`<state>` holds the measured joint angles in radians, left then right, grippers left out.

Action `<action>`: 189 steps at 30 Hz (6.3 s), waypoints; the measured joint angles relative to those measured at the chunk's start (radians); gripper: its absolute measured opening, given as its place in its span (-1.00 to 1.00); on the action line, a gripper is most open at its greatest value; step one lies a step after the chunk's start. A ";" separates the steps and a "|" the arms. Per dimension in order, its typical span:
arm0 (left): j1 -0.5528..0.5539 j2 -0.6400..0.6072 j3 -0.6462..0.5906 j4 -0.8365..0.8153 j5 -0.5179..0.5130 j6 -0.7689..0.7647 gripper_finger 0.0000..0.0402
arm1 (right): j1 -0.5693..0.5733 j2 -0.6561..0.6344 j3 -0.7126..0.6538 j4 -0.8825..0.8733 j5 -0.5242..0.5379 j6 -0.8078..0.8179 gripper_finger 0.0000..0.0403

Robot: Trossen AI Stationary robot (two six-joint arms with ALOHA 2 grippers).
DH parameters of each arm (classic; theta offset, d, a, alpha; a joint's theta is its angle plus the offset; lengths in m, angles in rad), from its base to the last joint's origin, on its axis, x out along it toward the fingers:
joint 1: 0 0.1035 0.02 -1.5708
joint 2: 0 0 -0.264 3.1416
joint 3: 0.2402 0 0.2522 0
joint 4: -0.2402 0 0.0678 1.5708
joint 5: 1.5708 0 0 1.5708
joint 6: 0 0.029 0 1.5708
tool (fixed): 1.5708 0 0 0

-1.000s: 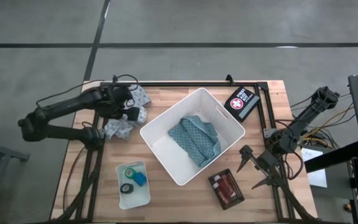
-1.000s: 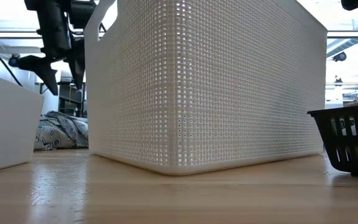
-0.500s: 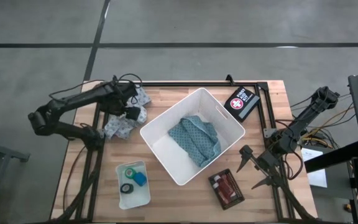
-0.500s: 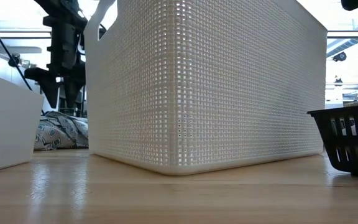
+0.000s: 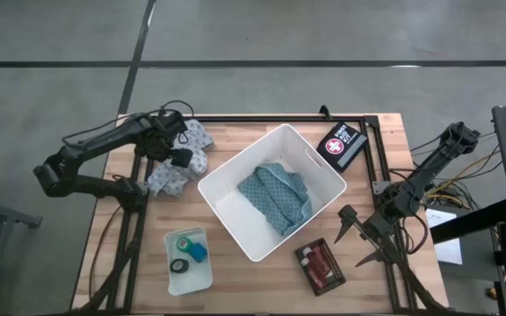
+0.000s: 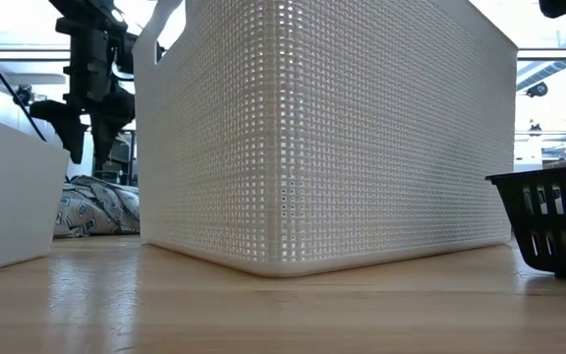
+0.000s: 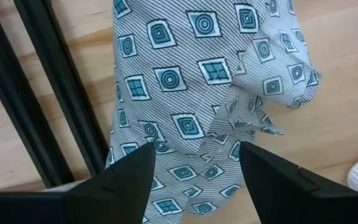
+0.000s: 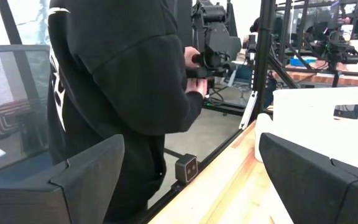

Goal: Pick & place medical supplies in basket/bin
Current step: Put the white patient gown into the white laundry bin

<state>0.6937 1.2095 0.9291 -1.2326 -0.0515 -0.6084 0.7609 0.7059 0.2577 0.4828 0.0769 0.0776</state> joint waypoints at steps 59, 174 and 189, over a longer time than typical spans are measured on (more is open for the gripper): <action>0.000 -0.003 -0.325 0.322 0.055 0.051 0.87 | 0.000 0.000 0.000 -0.002 0.000 0.000 0.83; 0.000 -0.002 -0.440 0.636 -0.041 -0.103 -0.37 | 0.000 0.000 0.000 -0.007 0.000 0.000 0.83; 0.000 -0.013 -0.431 0.641 -0.020 -0.129 -0.50 | 0.000 0.000 0.000 -0.007 0.000 0.000 0.83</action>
<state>0.6937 1.1961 0.4983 -0.5911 -0.0717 -0.7377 0.7612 0.7055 0.2577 0.4759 0.0772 0.0776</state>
